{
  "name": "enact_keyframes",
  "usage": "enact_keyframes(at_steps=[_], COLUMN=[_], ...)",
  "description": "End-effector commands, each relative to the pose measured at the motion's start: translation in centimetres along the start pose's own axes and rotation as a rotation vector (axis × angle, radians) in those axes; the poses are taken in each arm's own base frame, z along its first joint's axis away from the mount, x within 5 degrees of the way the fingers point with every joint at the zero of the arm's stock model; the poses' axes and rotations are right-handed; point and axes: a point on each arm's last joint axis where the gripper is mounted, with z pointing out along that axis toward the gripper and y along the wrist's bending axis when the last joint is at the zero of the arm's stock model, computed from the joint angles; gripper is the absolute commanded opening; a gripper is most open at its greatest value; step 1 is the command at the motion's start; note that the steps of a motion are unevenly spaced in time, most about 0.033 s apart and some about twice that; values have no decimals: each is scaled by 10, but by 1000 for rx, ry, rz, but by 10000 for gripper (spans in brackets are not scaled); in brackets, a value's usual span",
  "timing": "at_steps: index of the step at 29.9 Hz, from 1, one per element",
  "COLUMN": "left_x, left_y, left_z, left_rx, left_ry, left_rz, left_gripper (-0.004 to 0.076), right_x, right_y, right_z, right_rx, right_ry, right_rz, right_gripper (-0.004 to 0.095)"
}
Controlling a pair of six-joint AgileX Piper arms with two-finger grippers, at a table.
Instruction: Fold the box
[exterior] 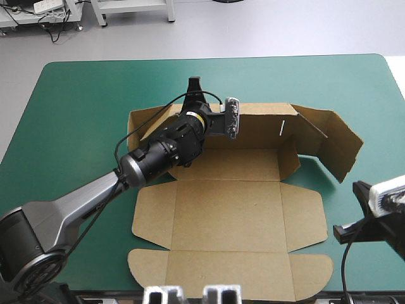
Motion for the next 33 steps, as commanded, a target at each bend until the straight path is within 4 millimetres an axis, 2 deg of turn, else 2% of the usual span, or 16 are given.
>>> enact_keyframes(at_steps=[1,8,11,16,23,27,29,33], left_x=[2,9,13,16,15,13,13,12], left_y=[14,-19,-31,-42,-49,-57,-60,-62], left_z=[-29,-18,-12,-8,-2,8,11,14], left_rx=[-183,-214,-212,-208,-188,-164,-157,-154], left_ry=[-99,-78,-66,-58,-55,-45,-38,-30], left_rz=[-26,-6,39,76,93,110,116,124], left_gripper=[-10,-10,-10,-10,-10,-10,-10,-10], right_x=[-46,-111,-128,-144,-148,-138,-130,-115], right_y=[-5,-27,-38,-60,-85,-95,-98,-101], right_z=[1,39,65,130,220,267,286,307], right_rx=[-35,-73,-83,-109,-143,-173,-196,-221], right_ry=[-108,-105,-69,39,161,258,311,402], right_rz=[33,52,46,73,113,122,116,107], right_gripper=[-4,-5,-5,-5,-5,-5,-5,-5])
